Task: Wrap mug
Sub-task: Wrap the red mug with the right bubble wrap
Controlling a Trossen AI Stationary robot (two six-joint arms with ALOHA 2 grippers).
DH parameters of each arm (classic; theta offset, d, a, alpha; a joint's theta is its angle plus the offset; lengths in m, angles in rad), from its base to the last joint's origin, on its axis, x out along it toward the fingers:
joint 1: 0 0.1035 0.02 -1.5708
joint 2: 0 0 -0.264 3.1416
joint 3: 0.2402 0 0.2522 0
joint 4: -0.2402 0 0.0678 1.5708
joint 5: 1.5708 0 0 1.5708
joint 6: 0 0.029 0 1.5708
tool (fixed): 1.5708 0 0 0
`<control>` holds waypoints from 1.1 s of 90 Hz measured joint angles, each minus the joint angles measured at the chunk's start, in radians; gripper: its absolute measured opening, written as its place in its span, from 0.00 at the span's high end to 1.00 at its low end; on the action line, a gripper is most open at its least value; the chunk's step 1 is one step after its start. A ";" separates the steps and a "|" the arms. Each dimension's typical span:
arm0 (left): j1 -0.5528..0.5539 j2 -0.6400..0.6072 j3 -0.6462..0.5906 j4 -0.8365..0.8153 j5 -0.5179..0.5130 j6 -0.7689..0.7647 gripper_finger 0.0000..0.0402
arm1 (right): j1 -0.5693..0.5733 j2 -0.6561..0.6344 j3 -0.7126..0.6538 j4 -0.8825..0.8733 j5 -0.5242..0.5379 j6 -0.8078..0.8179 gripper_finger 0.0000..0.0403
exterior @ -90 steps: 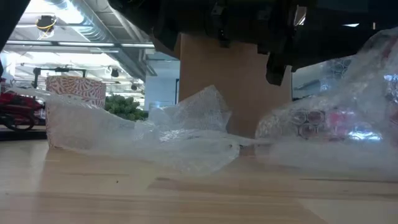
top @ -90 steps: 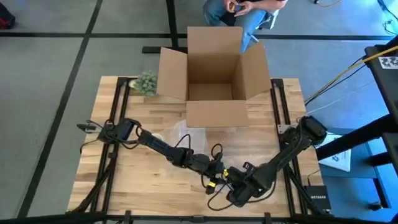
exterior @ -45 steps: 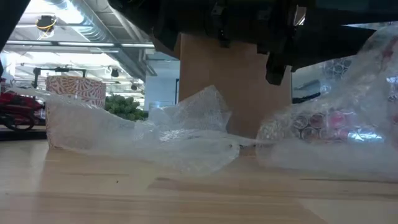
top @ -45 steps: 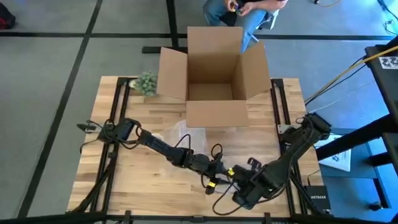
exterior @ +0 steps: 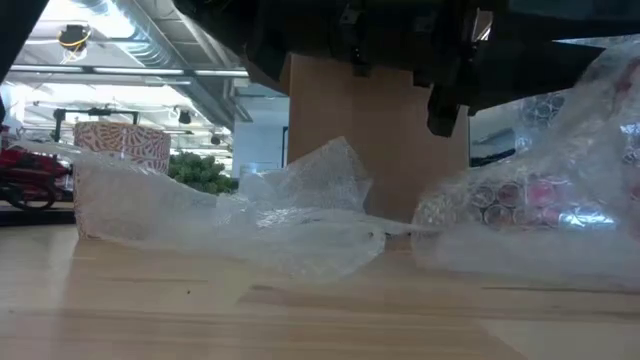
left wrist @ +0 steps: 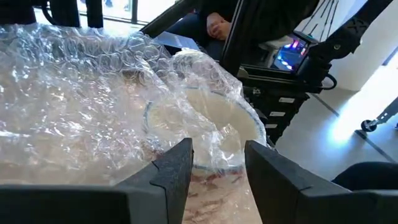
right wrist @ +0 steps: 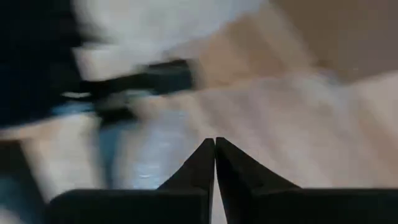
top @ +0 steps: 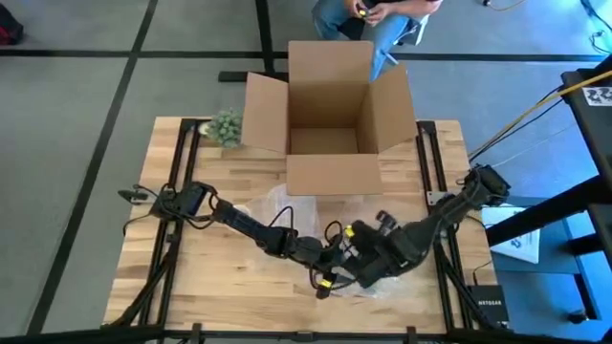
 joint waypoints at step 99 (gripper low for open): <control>0.000 0.000 0.000 0.000 -0.005 0.000 0.67 | 0.111 0.042 -0.250 0.325 -0.208 0.136 1.00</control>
